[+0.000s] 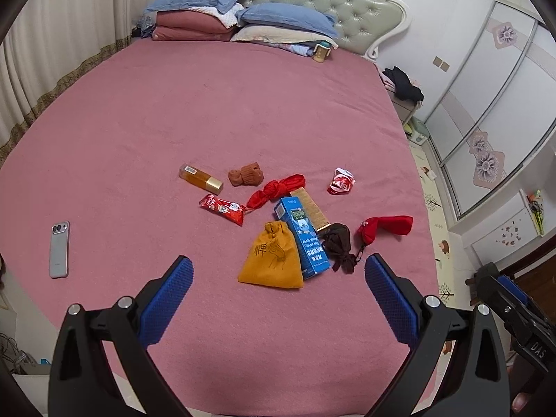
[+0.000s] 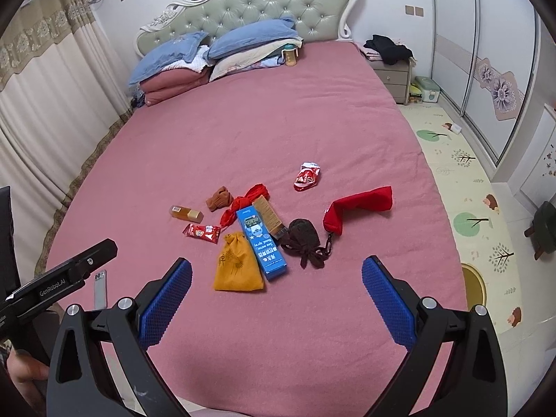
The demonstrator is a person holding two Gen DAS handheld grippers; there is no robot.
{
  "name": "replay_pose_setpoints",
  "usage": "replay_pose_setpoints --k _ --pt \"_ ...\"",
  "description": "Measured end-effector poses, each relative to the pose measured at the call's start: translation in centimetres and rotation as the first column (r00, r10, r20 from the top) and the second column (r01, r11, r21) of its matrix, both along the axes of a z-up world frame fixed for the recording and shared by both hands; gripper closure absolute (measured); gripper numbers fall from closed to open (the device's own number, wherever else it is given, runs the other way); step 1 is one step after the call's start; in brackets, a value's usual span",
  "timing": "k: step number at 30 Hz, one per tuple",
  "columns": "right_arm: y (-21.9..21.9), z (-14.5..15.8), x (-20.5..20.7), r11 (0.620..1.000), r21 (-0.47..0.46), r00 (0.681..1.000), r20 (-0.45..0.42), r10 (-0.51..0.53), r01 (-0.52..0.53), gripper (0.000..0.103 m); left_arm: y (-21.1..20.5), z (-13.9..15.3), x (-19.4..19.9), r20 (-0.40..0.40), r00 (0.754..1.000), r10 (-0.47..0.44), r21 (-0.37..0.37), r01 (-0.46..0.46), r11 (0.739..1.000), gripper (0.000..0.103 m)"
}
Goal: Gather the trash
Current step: 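Approach the cluttered items on the bed with both tools open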
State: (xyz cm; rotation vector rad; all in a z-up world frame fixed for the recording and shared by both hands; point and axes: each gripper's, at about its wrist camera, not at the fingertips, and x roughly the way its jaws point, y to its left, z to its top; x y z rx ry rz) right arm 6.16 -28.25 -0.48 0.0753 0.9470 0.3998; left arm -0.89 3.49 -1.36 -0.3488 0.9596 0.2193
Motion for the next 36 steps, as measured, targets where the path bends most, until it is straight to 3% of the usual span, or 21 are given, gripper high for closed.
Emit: replay_pose_setpoints --k 36 --pt "0.7 -0.51 0.55 1.0 0.013 0.999 -0.03 0.029 -0.029 0.009 -1.04 -0.88 0.62 -0.047 0.998 -0.041 -0.032 0.04 0.999 0.004"
